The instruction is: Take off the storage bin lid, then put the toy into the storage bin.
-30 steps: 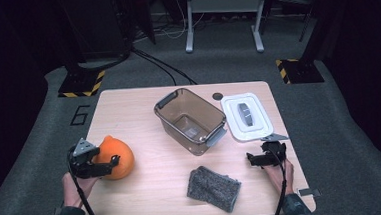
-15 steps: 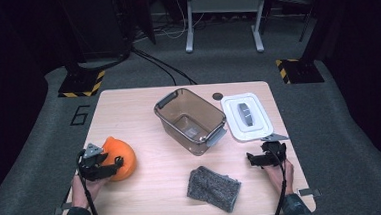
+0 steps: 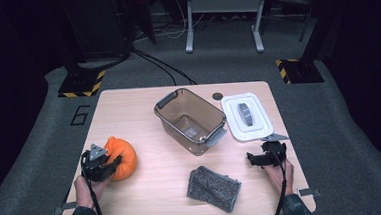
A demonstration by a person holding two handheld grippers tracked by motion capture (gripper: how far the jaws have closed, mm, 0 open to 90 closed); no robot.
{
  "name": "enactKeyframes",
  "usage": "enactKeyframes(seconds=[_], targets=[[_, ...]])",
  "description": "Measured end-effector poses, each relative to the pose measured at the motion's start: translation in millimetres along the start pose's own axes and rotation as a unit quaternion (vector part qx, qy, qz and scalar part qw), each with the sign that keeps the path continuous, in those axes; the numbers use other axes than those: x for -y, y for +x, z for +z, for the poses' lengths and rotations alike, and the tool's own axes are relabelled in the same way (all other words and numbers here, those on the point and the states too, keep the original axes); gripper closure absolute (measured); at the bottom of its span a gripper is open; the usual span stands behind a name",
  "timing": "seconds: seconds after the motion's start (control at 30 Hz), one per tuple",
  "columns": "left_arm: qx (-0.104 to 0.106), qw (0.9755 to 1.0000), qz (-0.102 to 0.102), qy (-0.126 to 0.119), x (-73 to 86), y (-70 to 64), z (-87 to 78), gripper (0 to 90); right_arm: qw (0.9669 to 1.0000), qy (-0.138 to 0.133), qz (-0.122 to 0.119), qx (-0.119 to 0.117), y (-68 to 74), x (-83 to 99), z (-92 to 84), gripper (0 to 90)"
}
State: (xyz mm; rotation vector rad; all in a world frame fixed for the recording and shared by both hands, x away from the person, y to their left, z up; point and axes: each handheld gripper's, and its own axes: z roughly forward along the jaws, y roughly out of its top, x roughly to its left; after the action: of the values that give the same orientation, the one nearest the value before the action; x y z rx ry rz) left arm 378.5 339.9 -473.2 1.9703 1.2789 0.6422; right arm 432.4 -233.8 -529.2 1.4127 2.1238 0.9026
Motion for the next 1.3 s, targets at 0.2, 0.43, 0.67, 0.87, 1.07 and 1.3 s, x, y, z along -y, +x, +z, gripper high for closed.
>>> enactKeyframes(seconds=[0.2, 0.43, 0.67, 0.87, 1.07, 1.3], targets=[[0.0, 0.9999, -0.007, -0.013, -1.3, 2.6, -5.1, 70.3, 1.0, 0.0, -0.001, 0.0, -0.1, -0.1, 0.0, 0.1], [-0.001, 0.9997, -0.013, -0.02, -7.1, 5.0, -14.3, 70.3, 1.0, 0.002, -0.001, 0.0, -0.3, 0.0, -0.1, 0.1], [0.002, 0.9997, -0.003, -0.025, -14.7, 1.8, -19.8, 70.1, 1.0, 0.002, -0.005, 0.0, -0.8, 0.0, 0.1, 0.0], [0.005, 0.9995, 0.006, -0.031, -25.8, -0.5, -22.3, 70.0, 1.0, 0.003, -0.006, -0.006, -0.3, 0.1, -0.1, 0.0], [0.006, 0.999, 0.01, -0.042, -36.6, 1.1, -24.0, 70.0, 1.0, 0.002, -0.006, -0.005, -0.2, 0.2, -0.1, 0.0], [0.005, 0.9985, 0.015, -0.052, -52.0, 4.4, -27.5, 70.0, 1.0, 0.002, -0.006, -0.005, -0.2, 0.2, -0.1, 0.0]])
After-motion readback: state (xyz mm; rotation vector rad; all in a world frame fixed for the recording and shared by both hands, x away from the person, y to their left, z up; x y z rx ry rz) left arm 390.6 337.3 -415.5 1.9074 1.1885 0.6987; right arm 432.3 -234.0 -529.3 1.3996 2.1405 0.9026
